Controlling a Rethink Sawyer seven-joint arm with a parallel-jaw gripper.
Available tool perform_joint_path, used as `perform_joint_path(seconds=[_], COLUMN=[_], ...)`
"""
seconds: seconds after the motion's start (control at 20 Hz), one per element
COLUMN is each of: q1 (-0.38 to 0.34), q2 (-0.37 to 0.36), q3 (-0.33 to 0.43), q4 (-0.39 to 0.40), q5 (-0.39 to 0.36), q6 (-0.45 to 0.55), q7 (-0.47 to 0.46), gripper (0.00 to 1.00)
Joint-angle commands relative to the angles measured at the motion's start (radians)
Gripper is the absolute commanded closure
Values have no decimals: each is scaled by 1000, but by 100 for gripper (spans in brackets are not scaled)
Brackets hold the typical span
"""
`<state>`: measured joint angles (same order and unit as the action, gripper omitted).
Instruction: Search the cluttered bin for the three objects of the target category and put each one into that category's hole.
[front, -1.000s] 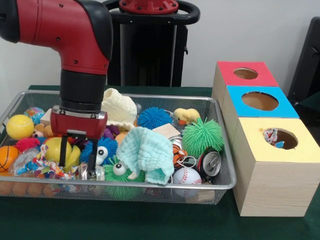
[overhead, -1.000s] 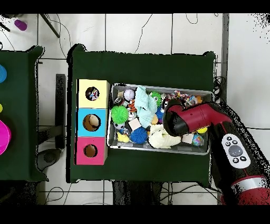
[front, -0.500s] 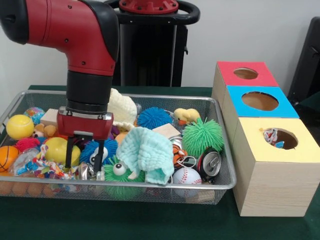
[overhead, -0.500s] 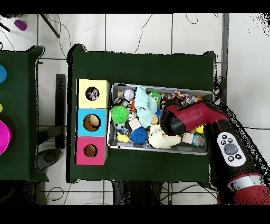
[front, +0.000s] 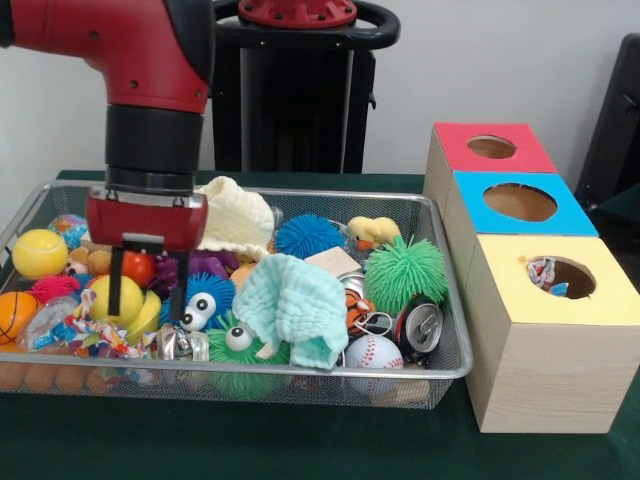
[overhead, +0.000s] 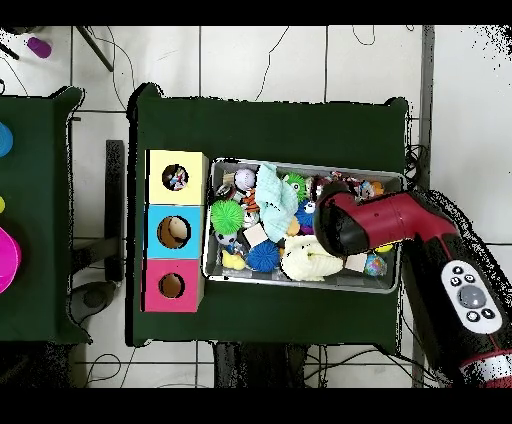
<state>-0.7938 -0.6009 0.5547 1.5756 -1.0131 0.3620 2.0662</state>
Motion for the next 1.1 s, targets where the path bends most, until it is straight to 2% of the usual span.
perform_joint_path(seconds=[0.05, 0.25, 0.35, 0.45, 0.5, 0.65, 0.9, 1.1], q1=[-79, -112, -118, -111, -103, -85, -2, 36], q2=[-65, -85, -84, -65, -45, -5, 24, 46], q3=[137, 170, 174, 159, 138, 89, -25, -78], q4=[55, 43, 36, 33, 35, 60, 83, 86], q5=[69, 118, 120, 89, 62, 40, -51, -57], q6=[185, 239, 240, 205, 169, 154, 29, -16], q7=[-476, -535, -545, -524, -490, -440, -231, -155], gripper=[0, 0, 0, 0, 0, 0, 0, 0])
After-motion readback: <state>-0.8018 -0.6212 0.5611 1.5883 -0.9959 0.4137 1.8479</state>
